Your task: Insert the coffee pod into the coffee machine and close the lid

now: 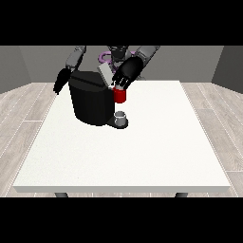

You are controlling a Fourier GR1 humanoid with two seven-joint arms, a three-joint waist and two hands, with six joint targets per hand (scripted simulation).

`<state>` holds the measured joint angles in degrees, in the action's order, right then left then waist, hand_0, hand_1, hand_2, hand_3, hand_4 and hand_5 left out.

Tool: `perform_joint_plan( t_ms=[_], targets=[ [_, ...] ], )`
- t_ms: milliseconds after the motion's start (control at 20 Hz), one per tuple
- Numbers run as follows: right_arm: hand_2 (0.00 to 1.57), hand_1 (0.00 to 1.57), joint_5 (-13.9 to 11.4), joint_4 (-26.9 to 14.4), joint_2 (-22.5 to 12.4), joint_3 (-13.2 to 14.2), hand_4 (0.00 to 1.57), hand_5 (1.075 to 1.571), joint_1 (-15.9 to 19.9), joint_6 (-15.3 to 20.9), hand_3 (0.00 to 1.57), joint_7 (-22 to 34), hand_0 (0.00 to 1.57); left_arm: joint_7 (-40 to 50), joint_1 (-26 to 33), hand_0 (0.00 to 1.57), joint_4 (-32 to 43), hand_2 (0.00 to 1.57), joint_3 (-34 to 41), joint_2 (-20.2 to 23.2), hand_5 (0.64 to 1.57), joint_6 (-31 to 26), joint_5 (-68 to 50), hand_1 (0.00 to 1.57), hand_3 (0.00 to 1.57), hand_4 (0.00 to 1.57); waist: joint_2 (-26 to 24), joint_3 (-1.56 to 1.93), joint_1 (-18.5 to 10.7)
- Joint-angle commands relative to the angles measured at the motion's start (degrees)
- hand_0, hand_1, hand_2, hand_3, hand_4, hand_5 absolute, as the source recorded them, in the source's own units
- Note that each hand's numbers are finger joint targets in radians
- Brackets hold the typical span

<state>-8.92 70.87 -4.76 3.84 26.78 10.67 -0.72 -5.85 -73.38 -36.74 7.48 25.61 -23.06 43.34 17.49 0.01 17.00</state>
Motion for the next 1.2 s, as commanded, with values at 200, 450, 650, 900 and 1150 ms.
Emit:
perform_joint_plan(
  t_ms=[200, 450, 650, 900, 1150],
  targets=[
    [0.00, 0.00, -0.93, 0.80, 0.99, -0.57, 0.00, 1.571, 0.67, 1.67, 0.00, 1.57, 0.00, -1.31, 1.50, 1.22, -0.31, 1.23, -3.64, -0.35, 1.571, 4.20, 4.66, 1.22, 1.10, 0.00, 0.19, 0.01, -0.02],
    [0.00, 0.00, -1.41, 3.53, 1.27, -2.06, 0.00, 1.571, -1.18, 1.09, 0.00, 2.01, 0.00, -6.00, 1.57, 1.16, 1.84, 1.18, -2.92, 5.22, 1.571, 3.01, 5.34, 1.16, 1.05, 0.00, 1.52, -0.01, 1.49],
    [0.00, 0.00, 0.75, 0.43, -2.95, 1.79, 0.00, 1.571, 1.45, -1.61, 0.00, 0.63, 0.00, -2.36, -0.03, 1.11, 0.50, 1.14, -2.94, 1.13, 1.571, 4.91, 5.44, 1.11, 1.02, 0.00, 2.29, 0.03, 1.09],
    [0.00, 0.00, -0.64, 1.21, 0.31, -1.12, 0.04, 1.571, 0.90, -0.23, 0.00, 0.40, 0.00, -3.69, -3.01, 1.15, 1.53, 1.15, -0.14, 2.57, 1.571, 4.95, 3.61, 1.15, 0.95, 0.00, 3.87, 0.01, 2.26],
    [0.00, 0.00, -1.83, 1.79, 0.23, -1.18, 0.11, 1.571, 1.27, 1.24, 0.00, 1.16, 0.00, -7.34, -1.76, 1.24, 0.90, 1.20, -0.49, 3.01, 1.571, 7.26, 4.20, 1.24, 0.97, 0.00, 3.79, 0.01, 1.06]
  ],
)
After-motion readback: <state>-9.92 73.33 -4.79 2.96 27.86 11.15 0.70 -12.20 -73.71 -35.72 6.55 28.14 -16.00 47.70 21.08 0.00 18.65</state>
